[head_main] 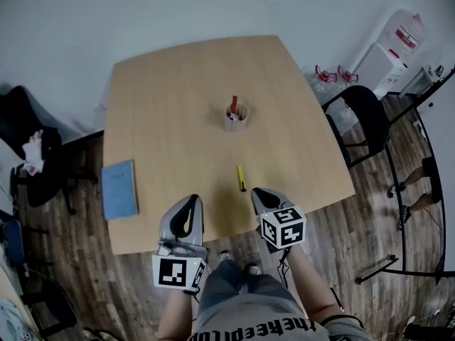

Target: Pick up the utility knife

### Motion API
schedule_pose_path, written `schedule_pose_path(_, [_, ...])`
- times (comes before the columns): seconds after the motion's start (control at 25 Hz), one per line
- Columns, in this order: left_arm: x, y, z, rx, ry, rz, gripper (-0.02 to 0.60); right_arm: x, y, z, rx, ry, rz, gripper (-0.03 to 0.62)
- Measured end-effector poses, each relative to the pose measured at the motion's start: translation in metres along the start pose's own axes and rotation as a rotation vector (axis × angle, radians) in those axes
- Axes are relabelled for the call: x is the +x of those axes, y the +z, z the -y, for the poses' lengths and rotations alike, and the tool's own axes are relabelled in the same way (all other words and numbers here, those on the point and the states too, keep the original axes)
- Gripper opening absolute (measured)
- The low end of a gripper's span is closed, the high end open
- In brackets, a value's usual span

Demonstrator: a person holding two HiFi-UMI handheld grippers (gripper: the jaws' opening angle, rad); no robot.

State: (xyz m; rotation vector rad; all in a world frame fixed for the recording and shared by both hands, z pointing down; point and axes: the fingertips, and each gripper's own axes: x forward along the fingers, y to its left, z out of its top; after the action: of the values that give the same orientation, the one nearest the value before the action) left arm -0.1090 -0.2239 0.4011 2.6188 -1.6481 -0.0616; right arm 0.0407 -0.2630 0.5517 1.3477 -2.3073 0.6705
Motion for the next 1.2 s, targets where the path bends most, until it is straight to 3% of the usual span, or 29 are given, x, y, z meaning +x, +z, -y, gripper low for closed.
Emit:
schedule_pose_path(0.6, [0.001, -0.011, -0.019, -0.013, 0.019, -0.033, 0.020, 0.048, -0.036, 0.002, 0.037, 0.012, -0.153, 0.121])
schedule_pose_path(1.2, [0.001, -0.019, -0.034, -0.019, 0.035, -0.051, 0.020, 0.084, -0.062, 0.013, 0.054, -0.046, -0.243, 0.181])
